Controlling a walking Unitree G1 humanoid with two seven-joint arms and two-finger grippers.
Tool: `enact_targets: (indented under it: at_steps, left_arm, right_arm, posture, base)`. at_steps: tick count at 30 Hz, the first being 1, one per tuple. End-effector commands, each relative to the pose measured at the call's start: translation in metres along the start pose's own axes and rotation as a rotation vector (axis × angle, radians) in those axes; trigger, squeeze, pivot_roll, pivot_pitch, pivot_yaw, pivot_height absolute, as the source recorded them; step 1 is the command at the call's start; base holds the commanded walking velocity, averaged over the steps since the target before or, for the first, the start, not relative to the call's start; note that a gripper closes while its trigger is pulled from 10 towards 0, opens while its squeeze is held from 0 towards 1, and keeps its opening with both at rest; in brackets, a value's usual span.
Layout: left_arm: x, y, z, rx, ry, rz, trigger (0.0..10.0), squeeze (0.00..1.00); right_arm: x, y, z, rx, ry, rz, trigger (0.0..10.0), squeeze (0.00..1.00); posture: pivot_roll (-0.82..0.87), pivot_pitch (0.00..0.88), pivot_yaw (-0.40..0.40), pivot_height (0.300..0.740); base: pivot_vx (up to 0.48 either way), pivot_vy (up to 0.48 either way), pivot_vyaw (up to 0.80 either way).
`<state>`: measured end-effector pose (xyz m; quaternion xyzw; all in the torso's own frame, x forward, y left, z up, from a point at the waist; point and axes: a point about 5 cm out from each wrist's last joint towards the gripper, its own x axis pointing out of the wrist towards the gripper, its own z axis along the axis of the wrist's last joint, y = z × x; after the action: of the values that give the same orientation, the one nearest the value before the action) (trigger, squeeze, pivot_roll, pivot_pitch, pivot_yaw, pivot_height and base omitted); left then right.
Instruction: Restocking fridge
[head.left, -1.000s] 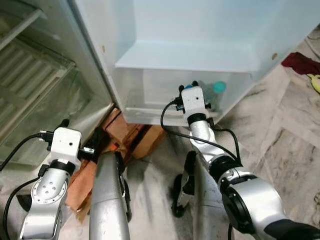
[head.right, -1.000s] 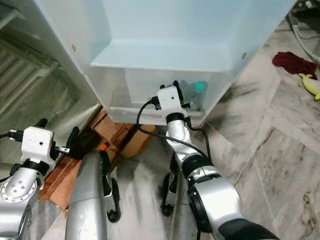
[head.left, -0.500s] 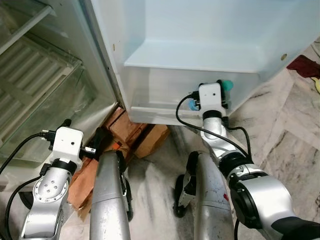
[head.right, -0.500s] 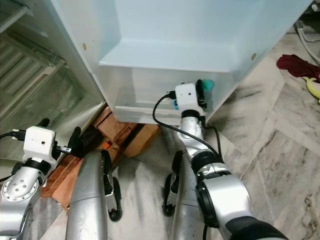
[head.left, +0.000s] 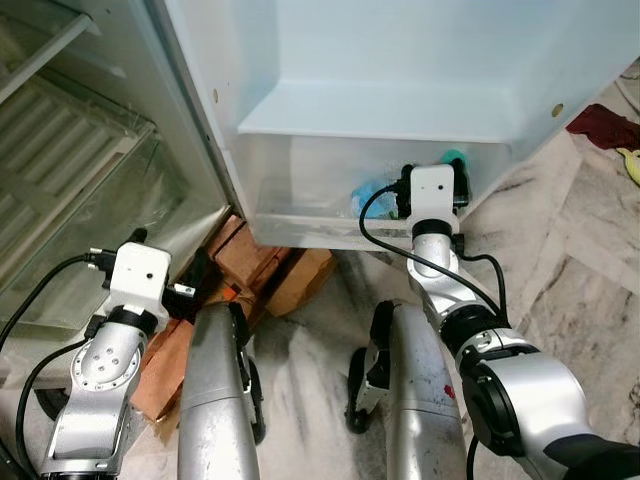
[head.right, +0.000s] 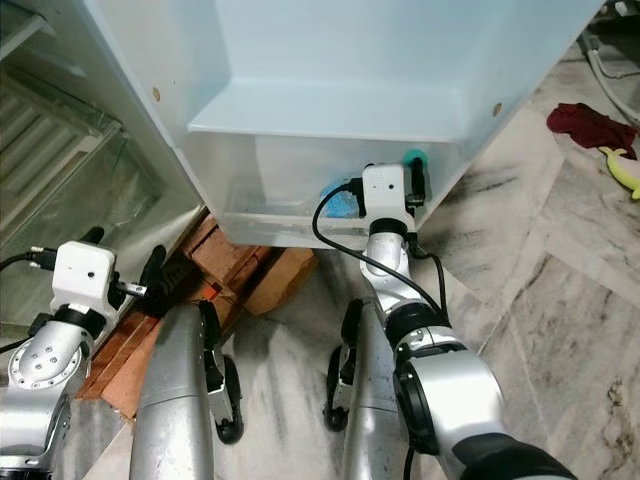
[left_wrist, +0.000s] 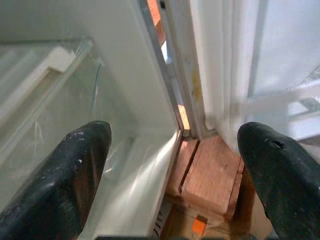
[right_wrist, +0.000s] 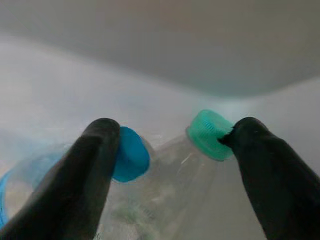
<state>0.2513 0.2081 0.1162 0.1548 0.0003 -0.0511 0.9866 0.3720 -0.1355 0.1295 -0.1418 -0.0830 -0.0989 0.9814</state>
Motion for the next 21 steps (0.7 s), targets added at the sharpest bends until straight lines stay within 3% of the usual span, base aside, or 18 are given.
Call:
enact_targets:
  at_steps: [1, 10, 11, 13, 14, 15, 17, 21]
  left_arm:
    - [-0.004, -0.001, -0.009, 0.003, 0.035, 0.0, 10.0, 0.0]
    - [-0.001, 0.0, -0.008, 0.004, 0.023, 0.006, 10.0, 0.0]
    - [-0.001, 0.0, -0.008, 0.004, 0.022, 0.006, 10.0, 0.0]
    - [-0.001, 0.0, -0.008, 0.004, 0.022, 0.006, 10.0, 0.0]
    - [0.0, 0.0, -0.007, 0.004, 0.02, 0.006, 10.0, 0.0]
    - [0.0, 0.0, -0.007, 0.004, 0.019, 0.006, 10.0, 0.0]
    - [0.0, 0.0, -0.008, 0.004, 0.018, 0.007, 10.0, 0.0]
    - [0.0, 0.001, -0.008, 0.005, 0.017, 0.011, 10.0, 0.0]
  right_arm:
    - [0.0, -0.002, -0.001, 0.014, -0.003, -0.005, 10.0, 0.91]
    - [-0.001, 0.002, 0.002, 0.056, -0.008, 0.008, 10.0, 0.89]
    - [-0.001, 0.004, 0.003, 0.08, -0.006, 0.013, 10.0, 0.79]
    - [-0.001, 0.005, 0.003, 0.09, -0.004, 0.015, 10.0, 0.79]
    - [-0.002, 0.007, 0.004, 0.12, 0.001, 0.022, 10.0, 0.5]
    - [-0.004, 0.011, 0.004, 0.151, 0.002, 0.033, 10.0, 0.05]
    - [-0.008, 0.014, 0.005, 0.172, -0.01, 0.045, 10.0, 0.0]
    - [-0.016, 0.021, 0.005, 0.184, -0.044, 0.093, 10.0, 0.0]
  posture:
    - [0.16, 0.316, -0.025, 0.539]
    - [0.16, 0.305, -0.027, 0.539]
    - [0.16, 0.303, -0.027, 0.539]
    - [0.16, 0.303, -0.027, 0.539]
    - [0.16, 0.301, -0.029, 0.539]
    - [0.16, 0.3, -0.03, 0.539]
    - [0.16, 0.298, -0.031, 0.539]
    - [0.16, 0.296, -0.032, 0.539]
  base:
    - [0.0, 0.0, 0.0]
    - [0.0, 0.0, 0.0]
    - [0.0, 0.0, 0.0]
    - [0.0, 0.0, 0.0]
    - [0.0, 0.0, 0.0]
    - [0.0, 0.0, 0.0]
    - [0.0, 0.0, 0.0]
    - [0.0, 0.0, 0.0]
